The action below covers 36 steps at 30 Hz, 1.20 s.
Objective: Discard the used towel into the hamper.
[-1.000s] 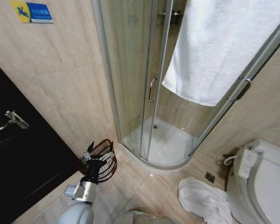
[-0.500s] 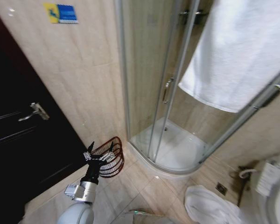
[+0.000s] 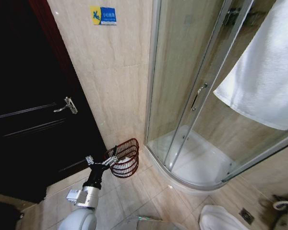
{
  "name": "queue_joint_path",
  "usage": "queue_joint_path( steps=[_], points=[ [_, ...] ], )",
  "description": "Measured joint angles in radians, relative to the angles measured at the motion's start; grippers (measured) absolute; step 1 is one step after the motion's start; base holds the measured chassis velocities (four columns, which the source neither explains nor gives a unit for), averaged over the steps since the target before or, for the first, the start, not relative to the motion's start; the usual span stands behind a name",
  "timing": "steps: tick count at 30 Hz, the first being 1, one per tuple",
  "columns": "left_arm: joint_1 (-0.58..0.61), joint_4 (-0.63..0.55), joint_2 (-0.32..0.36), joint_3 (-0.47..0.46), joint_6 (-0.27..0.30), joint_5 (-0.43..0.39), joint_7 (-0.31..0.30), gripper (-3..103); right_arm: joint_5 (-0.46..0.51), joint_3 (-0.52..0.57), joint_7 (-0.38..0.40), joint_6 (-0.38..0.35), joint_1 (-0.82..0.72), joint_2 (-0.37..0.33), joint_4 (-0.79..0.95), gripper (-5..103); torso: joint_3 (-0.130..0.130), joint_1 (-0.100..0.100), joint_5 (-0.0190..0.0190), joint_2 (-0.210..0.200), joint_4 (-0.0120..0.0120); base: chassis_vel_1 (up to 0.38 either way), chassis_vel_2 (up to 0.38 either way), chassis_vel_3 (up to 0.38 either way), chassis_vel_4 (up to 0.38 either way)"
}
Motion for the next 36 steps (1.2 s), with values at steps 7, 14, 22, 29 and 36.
queue_joint_path(
  steps=[7, 14, 22, 29, 36],
  points=[
    [0.000, 0.000, 0.000, 0.000, 0.000, 0.000, 0.000, 100, 0.011, -0.128, 0.076, -0.099, 0.142, -0.078, -0.039, 100, 0.000, 0.000, -0.0001, 0.000, -0.0001, 0.000, 0.000, 0.000, 0.000],
    [0.000, 0.000, 0.000, 0.000, 0.000, 0.000, 0.000, 100, 0.072, -0.279, 0.118, -0.146, 0.339, -0.202, -0.122, 100, 0.000, 0.000, 0.0001, 0.000, 0.0002, 0.000, 0.000, 0.000, 0.000],
    [0.000, 0.000, 0.000, 0.000, 0.000, 0.000, 0.000, 100, 0.117, -0.290, 0.123, -0.205, 0.457, -0.322, -0.199, 100, 0.000, 0.000, 0.0002, 0.000, -0.0001, 0.000, 0.000, 0.000, 0.000],
    [0.000, 0.000, 0.000, 0.000, 0.000, 0.000, 0.000, 100, 0.160, -0.280, 0.124, -0.210, 0.488, -0.433, -0.276, 100, 0.000, 0.000, 0.0001, 0.000, -0.0001, 0.000, 0.000, 0.000, 0.000],
    [0.000, 0.000, 0.000, 0.000, 0.000, 0.000, 0.000, 100, 0.278, -0.242, 0.114, -0.190, 0.463, -0.569, -0.364, 100, 0.000, 0.000, 0.0006, 0.000, 0.0000, 0.000, 0.000, 0.000, 0.000]
  ],
)
